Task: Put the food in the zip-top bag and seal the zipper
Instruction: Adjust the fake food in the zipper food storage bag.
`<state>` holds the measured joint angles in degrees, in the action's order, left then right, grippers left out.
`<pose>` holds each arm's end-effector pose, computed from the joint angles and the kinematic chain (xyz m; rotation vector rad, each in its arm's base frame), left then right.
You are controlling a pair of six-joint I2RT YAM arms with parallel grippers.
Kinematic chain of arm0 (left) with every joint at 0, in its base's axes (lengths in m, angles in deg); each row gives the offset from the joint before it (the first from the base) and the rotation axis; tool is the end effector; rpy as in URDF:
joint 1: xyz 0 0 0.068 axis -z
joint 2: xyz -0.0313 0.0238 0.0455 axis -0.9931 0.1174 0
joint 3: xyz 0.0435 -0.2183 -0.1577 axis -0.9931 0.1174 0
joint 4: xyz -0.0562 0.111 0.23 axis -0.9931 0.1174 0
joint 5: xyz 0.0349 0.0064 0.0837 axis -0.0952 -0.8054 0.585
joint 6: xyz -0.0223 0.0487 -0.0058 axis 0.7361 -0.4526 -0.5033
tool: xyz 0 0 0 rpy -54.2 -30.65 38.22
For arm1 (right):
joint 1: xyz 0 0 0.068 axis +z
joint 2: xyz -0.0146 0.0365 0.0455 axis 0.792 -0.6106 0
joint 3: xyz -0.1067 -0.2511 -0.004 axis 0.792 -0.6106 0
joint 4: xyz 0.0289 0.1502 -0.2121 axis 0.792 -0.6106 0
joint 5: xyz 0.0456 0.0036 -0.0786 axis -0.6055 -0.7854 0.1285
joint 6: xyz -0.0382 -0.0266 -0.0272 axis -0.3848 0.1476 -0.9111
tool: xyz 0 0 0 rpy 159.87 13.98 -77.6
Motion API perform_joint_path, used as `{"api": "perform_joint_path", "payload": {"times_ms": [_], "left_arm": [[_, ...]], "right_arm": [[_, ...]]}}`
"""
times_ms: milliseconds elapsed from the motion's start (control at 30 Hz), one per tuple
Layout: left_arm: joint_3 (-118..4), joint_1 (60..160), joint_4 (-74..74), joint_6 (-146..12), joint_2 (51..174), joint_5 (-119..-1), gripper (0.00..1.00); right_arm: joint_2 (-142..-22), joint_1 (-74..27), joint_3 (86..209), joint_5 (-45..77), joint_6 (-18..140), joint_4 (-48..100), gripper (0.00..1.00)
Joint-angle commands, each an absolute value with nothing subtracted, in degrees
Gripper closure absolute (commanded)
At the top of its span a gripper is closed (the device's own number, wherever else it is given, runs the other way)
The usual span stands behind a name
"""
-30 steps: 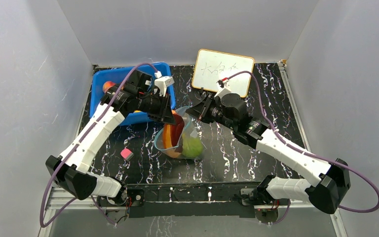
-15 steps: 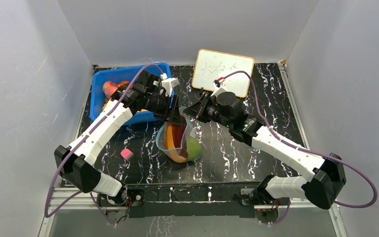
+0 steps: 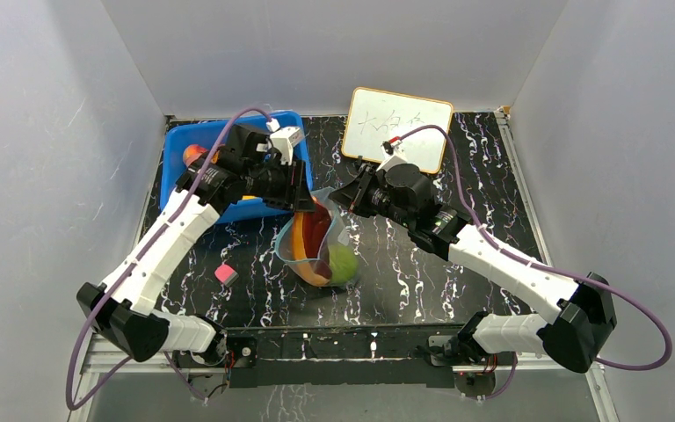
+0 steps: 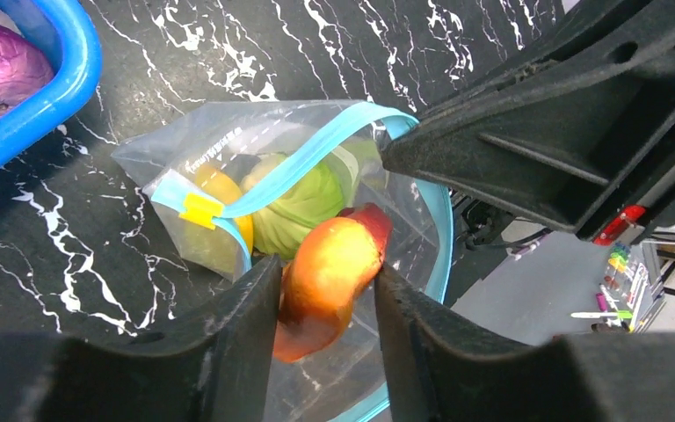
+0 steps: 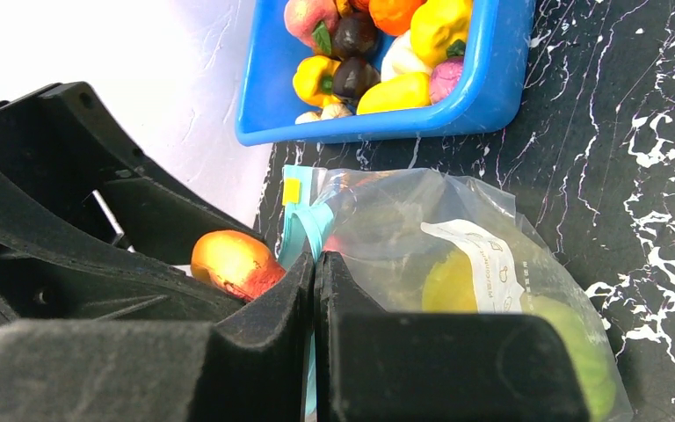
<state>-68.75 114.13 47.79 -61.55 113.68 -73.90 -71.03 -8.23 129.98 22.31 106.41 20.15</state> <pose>0.2334 -0.1552 0.3938 0.4953 2.2824 -0.8742 0.2053 0.1999 0.3351 0.1358 2.0601 1.1247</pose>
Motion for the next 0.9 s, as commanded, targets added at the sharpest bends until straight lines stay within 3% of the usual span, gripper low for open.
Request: {"api": "perform_joint_path", "payload": {"times_ms": [0,133,300,700,867], "left_arm": [[-69.07,114.32,49.16,-61.01,110.26,-74.38,0.67],[-66.01,114.37,44.53,-58.44,108.08,-78.23,1.00],[-66.20,114.36,42.63,-55.92,109.54,-79.20,1.00],[-77.83,114.37,57.37,-63.23,120.57,-73.44,1.00],[-76.57,114.34,54.33,-62.69,121.92,-75.38,1.00]], "right_arm": [[-70.42,-8.40,131.79,23.78,104.94,21.64,1.00],[-70.77,-8.40,131.73,23.30,104.97,22.28,1.00],[-70.72,-8.39,132.00,20.62,104.90,23.63,1.00],[-70.90,-8.29,135.79,14.60,103.79,24.78,1.00],[-71.70,-8.30,135.01,14.55,104.67,26.30,1.00]]}}
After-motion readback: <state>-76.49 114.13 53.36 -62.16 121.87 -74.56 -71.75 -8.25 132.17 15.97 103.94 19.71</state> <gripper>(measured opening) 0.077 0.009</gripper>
